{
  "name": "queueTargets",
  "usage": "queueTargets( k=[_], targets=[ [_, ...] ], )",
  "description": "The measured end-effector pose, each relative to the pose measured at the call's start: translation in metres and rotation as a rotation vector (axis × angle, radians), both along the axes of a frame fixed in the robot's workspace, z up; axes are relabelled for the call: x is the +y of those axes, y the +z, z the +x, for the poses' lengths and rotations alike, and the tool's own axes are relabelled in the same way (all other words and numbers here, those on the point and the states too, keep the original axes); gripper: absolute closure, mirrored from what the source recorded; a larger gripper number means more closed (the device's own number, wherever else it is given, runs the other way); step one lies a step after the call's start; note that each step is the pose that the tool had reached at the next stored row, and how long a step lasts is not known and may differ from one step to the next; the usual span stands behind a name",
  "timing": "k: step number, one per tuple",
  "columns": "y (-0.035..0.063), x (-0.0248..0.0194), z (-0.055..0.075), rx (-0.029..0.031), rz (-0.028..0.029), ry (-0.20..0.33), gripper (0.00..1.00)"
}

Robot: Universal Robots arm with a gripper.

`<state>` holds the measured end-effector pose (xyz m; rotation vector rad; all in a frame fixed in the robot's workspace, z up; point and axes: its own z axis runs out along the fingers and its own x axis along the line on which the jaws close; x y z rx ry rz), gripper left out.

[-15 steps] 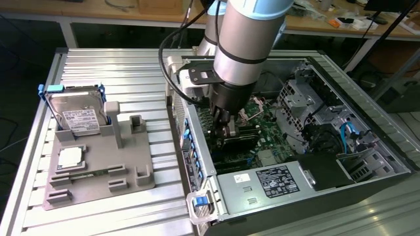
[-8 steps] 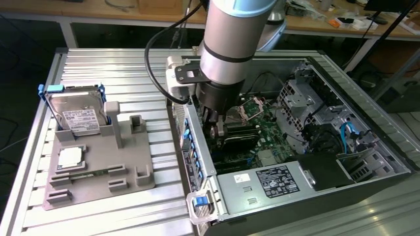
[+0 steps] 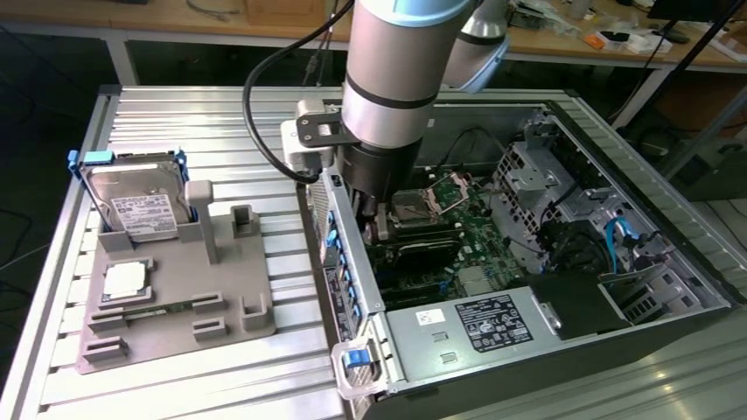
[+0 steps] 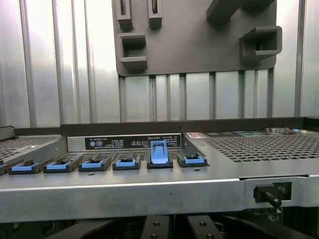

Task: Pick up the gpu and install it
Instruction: 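Press down on the gpu until it lock into place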

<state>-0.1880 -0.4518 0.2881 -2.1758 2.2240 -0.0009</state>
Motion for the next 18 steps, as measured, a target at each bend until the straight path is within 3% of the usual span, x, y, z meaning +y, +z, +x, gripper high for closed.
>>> queueTargets(
  k=[13,14,16,17,18],
  targets=[
    [0.0001,0.0007,0.013,0.0029,-0.0001,0.0,0.89],
    [0.0036,0.0023,0.016,0.0112,-0.0005,0.0,0.89],
    [0.0093,0.0027,0.023,0.0887,-0.0007,0.0,0.89],
    [0.0116,0.0027,0.029,0.1051,-0.0035,0.0,0.89],
    [0.0161,0.0026,0.029,0.1064,-0.0056,-0.001,0.89]
  ],
)
